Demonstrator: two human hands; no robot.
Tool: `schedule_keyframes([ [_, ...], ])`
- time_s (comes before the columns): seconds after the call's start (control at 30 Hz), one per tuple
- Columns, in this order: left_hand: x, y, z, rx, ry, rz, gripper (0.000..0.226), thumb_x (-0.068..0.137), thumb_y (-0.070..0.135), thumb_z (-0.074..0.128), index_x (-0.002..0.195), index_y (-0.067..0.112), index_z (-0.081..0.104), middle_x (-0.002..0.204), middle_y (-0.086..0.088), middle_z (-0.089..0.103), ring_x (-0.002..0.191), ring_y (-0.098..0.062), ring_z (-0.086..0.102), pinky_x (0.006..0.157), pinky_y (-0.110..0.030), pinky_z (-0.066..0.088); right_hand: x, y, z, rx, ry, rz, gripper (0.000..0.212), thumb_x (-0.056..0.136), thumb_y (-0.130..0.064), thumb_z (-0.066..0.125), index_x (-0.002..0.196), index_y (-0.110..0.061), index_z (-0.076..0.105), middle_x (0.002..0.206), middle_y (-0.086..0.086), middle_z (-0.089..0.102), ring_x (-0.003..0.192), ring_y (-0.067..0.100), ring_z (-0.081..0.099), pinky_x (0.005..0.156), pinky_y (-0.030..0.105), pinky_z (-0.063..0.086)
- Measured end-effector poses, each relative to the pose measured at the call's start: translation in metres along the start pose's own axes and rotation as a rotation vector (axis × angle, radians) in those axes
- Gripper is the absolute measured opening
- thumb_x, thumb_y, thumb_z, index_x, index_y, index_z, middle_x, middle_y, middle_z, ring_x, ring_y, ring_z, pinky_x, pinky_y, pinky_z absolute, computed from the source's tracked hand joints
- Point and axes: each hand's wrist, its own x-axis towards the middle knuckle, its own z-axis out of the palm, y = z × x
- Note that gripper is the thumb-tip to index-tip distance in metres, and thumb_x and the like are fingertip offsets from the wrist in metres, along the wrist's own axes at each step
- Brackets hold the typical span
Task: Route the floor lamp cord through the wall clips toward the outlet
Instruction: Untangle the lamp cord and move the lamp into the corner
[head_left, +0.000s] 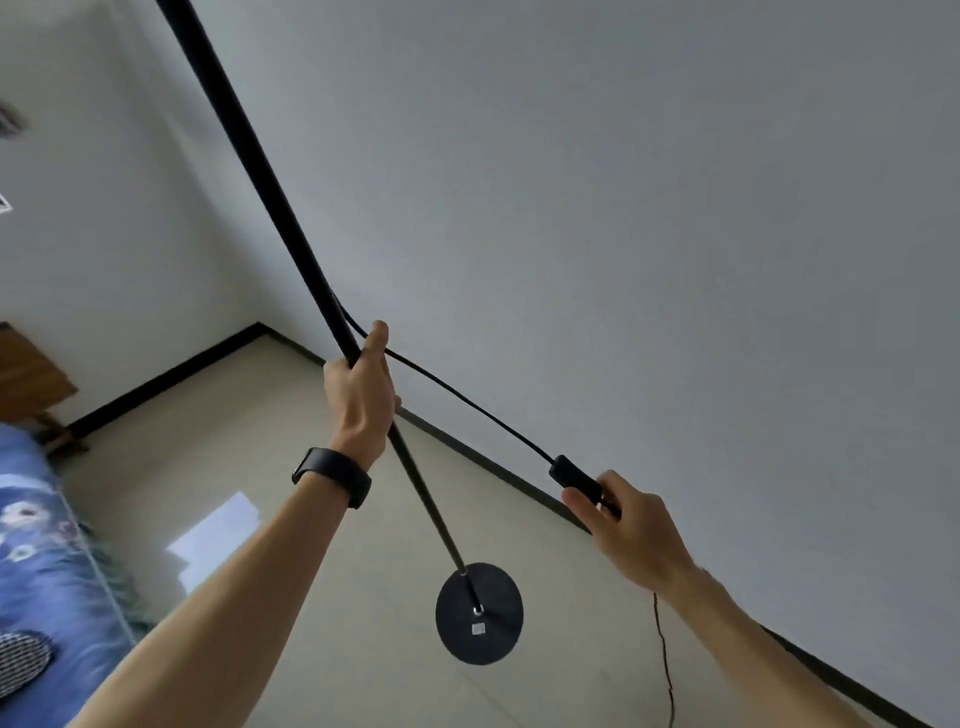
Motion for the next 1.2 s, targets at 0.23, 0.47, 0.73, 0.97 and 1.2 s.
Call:
schedule_keyframes([
  [0.23, 0.123, 0.013, -0.099, 0.043, 0.125, 0.032, 0.047, 0.090, 0.032, 0.060, 0.057, 0.020, 0.028, 0.055, -0.002, 0.024, 0.041, -0.014, 0.021, 0.045, -0.025, 0.026, 0.108, -0.078, 0.094, -0.059, -0.077, -0.081, 0.055, 0.085, -0.069, 0.055, 0.077, -0.015, 0.053, 0.056, -0.005, 0.050, 0.046, 0.008, 0.042, 0.049, 0.026, 0.040],
  [0.47, 0.257, -0.009, -0.171, 0.122, 0.306, 0.048, 0.053, 0.070, 0.054, 0.063, 0.057, 0.013, 0.032, 0.054, -0.003, 0.025, 0.050, -0.021, 0.021, 0.056, -0.040, 0.027, 0.249, -0.137, 0.171, -0.091, -0.166, -0.175, 0.057, 0.086, -0.067, 0.059, 0.077, -0.011, 0.053, 0.056, -0.006, 0.049, 0.048, 0.009, 0.042, 0.050, 0.026, 0.039],
  [0.73, 0.405, -0.015, -0.239, 0.124, 0.534, 0.079, 0.055, 0.070, 0.057, 0.066, 0.050, 0.017, 0.034, 0.050, -0.004, 0.031, 0.046, -0.020, 0.026, 0.050, -0.036, 0.024, 0.424, -0.213, 0.274, -0.042, -0.362, -0.304, 0.056, 0.083, -0.071, 0.057, 0.070, -0.018, 0.049, 0.055, -0.010, 0.049, 0.046, 0.006, 0.041, 0.050, 0.025, 0.040],
  [0.97, 0.529, -0.035, -0.299, 0.064, 0.678, 0.054, 0.050, 0.069, 0.051, 0.067, 0.049, 0.019, 0.034, 0.048, 0.000, 0.032, 0.045, -0.019, 0.027, 0.049, -0.035, 0.023, 0.553, -0.283, 0.369, -0.076, -0.480, -0.350, 0.051, 0.087, -0.068, 0.056, 0.074, -0.019, 0.050, 0.058, -0.009, 0.050, 0.047, 0.006, 0.044, 0.049, 0.022, 0.040],
  [1.2, 0.693, -0.066, -0.360, -0.010, 0.647, 0.012, 0.053, 0.089, 0.032, 0.063, 0.048, 0.020, 0.032, 0.043, 0.006, 0.029, 0.034, -0.012, 0.026, 0.039, -0.019, 0.027, 0.670, -0.335, 0.487, -0.074, -0.477, -0.296, 0.045, 0.090, -0.060, 0.059, 0.070, -0.022, 0.048, 0.059, -0.008, 0.049, 0.048, 0.005, 0.043, 0.047, 0.017, 0.039],
])
